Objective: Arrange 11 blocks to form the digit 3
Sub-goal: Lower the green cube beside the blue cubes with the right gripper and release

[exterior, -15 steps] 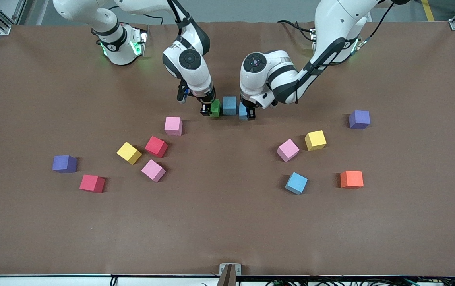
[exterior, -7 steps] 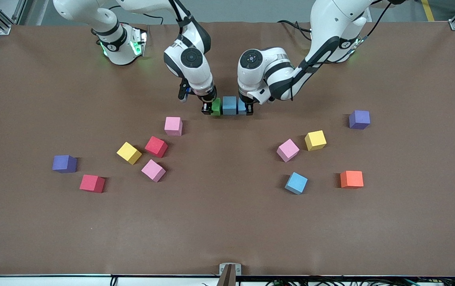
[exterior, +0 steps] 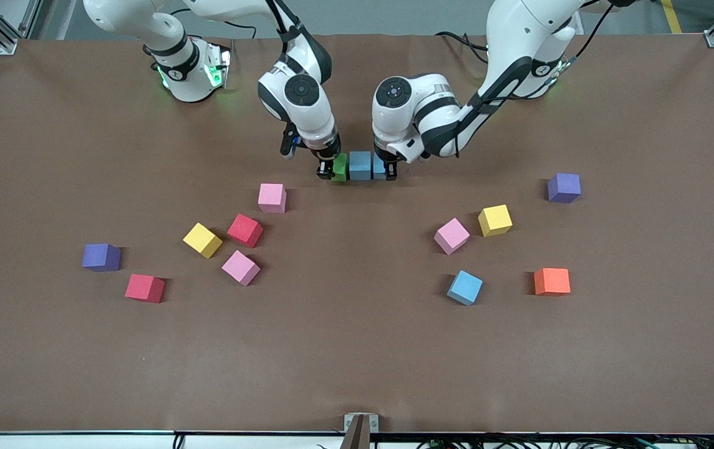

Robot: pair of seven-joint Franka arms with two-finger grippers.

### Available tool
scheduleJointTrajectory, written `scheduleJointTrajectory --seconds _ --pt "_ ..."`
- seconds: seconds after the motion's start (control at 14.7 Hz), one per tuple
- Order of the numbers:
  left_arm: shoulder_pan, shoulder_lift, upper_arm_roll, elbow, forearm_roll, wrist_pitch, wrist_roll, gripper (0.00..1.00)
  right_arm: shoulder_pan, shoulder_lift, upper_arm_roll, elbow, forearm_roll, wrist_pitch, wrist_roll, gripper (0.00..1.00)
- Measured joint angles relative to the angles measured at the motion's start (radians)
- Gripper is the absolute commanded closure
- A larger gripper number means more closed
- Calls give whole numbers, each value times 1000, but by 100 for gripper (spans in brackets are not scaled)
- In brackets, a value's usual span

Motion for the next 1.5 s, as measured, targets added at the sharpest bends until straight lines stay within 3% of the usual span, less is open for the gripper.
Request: scheduleJointTrajectory --seconds 0.75,0.95,1.02,1.16,1.29,1.36,1.5 --pt "-4 0 0 7 -2 2 -1 84 7 9 0 14 0 -3 13 99" --pt "-4 0 0 13 -2 2 -1 83 13 15 0 23 0 -5 13 93" --pt "-4 0 0 13 -2 2 -1 83 14 16 -1 24 0 -6 13 79" --pt "-4 1 1 13 -2 2 -1 79 14 16 -1 25 0 -7 13 1" --pt "-4 1 1 13 -2 2 -1 70 17 25 0 27 0 -7 13 0" --pt "-5 2 1 13 -2 3 -1 57 21 38 0 30 0 -5 13 0" --pt "-5 4 1 16 -2 3 -1 18 28 64 0 40 0 1 14 0"
